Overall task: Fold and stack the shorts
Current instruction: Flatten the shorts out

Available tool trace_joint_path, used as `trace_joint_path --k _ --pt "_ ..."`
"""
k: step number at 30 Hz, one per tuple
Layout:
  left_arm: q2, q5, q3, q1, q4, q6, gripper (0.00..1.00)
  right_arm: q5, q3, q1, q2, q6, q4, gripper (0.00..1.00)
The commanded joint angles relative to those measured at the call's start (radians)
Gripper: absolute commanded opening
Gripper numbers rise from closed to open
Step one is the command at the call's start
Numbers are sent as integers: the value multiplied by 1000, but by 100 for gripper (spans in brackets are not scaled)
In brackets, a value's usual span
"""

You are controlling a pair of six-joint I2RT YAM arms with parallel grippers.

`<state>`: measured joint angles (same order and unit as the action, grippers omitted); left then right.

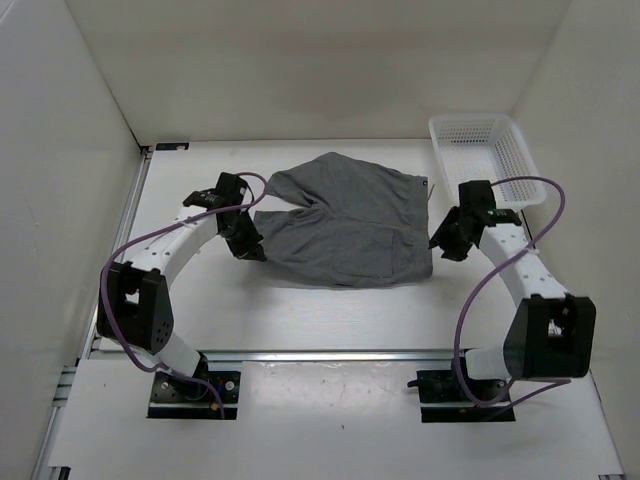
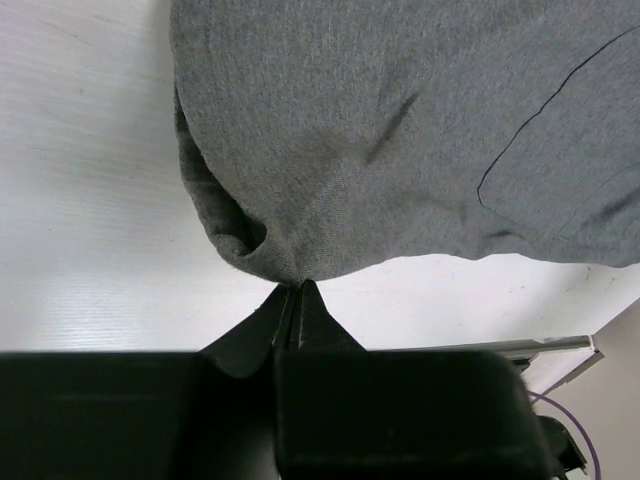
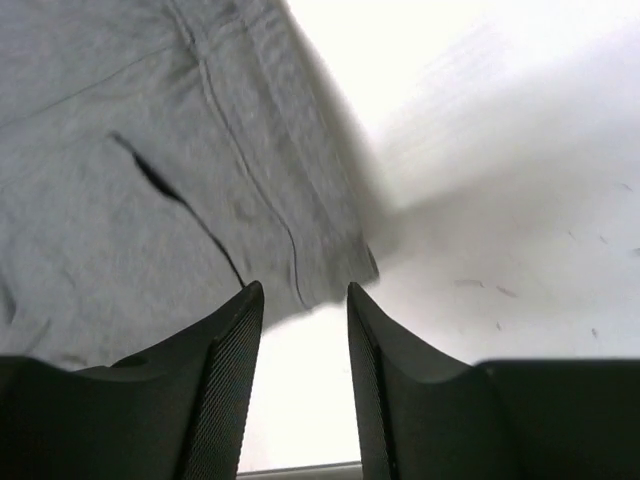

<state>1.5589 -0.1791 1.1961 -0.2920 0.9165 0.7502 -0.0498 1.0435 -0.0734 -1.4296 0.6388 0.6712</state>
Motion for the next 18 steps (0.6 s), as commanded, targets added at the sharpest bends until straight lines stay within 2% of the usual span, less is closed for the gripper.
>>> trace_joint_path --k 1,6,9,12,13,16,18 --pt "-13 13 31 -10 4 -2 10 -27 -69 -2 58 -47 11 46" --pt "-2 13 31 -28 13 -2 10 30 -79 -2 -47 -85 -48 68" --pt "-2 13 31 -29 13 -2 10 73 -51 -2 -129 -103 -99 73" --pt "-13 24 31 -38 13 -2 10 96 -51 -2 -167 -103 -143 56" --pt "-23 24 31 -38 13 8 10 105 -42 -2 -167 -103 -153 33" --pt "-23 24 22 -38 13 8 10 105 -42 -2 -154 -113 -153 6" --pt "-33 33 13 -38 13 8 10 91 -31 -12 -140 -125 -153 0"
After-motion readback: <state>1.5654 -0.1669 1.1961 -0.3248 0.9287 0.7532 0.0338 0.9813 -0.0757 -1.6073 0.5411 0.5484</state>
